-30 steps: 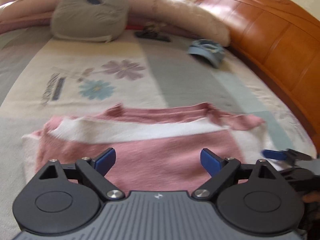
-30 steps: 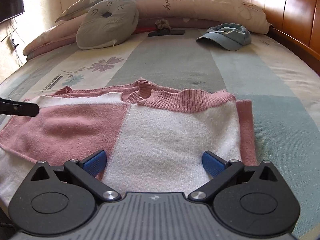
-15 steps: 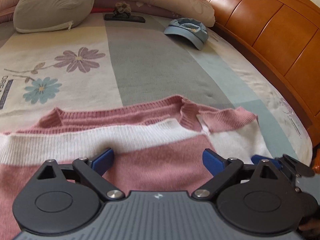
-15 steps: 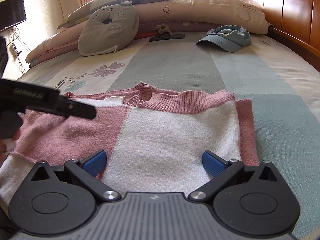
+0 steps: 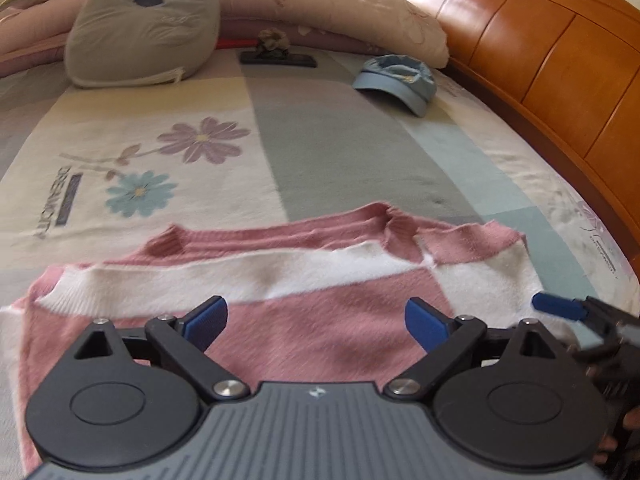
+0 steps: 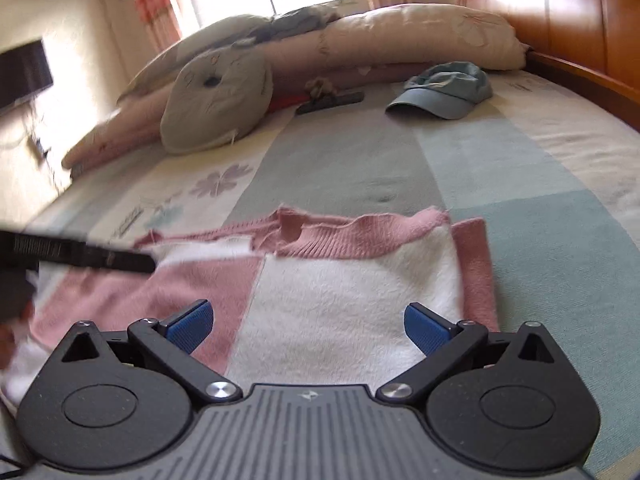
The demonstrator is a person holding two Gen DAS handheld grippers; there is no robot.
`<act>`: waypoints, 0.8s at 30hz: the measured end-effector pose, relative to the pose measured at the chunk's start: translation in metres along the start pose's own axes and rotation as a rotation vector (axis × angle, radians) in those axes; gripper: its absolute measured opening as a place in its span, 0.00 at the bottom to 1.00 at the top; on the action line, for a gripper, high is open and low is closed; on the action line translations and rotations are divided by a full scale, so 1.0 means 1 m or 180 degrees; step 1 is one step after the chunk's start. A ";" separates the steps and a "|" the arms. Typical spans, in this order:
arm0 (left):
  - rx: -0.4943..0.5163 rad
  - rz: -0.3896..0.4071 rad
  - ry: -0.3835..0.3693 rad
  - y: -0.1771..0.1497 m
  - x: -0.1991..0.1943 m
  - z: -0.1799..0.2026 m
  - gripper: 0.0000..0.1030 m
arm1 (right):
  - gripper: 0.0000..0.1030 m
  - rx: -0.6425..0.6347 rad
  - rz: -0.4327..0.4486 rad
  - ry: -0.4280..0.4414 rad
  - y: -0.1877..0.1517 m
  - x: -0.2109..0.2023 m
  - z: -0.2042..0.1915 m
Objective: Fold clothes
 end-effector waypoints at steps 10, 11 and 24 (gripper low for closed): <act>-0.0028 0.0120 0.0187 -0.011 -0.022 -0.031 0.93 | 1.00 -0.0031 -0.0161 -0.0160 0.000 -0.007 -0.007; -0.0001 0.0132 0.0171 -0.012 -0.026 -0.030 0.93 | 1.00 -0.0079 -0.0153 -0.0146 0.002 -0.009 -0.012; -0.0184 0.0266 0.0166 -0.022 -0.034 -0.060 0.93 | 1.00 -0.0360 -0.0496 -0.0125 -0.019 0.011 -0.043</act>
Point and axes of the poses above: each gripper's, at about its wrist camera, not at the fingertips, and x roughly the way its jaws point, z to its right, y to its top, the point moved 6 cm from there along x, roughly the way its jaws point, and after that the axes turned 14 degrees about -x, right-handed, at the moved point
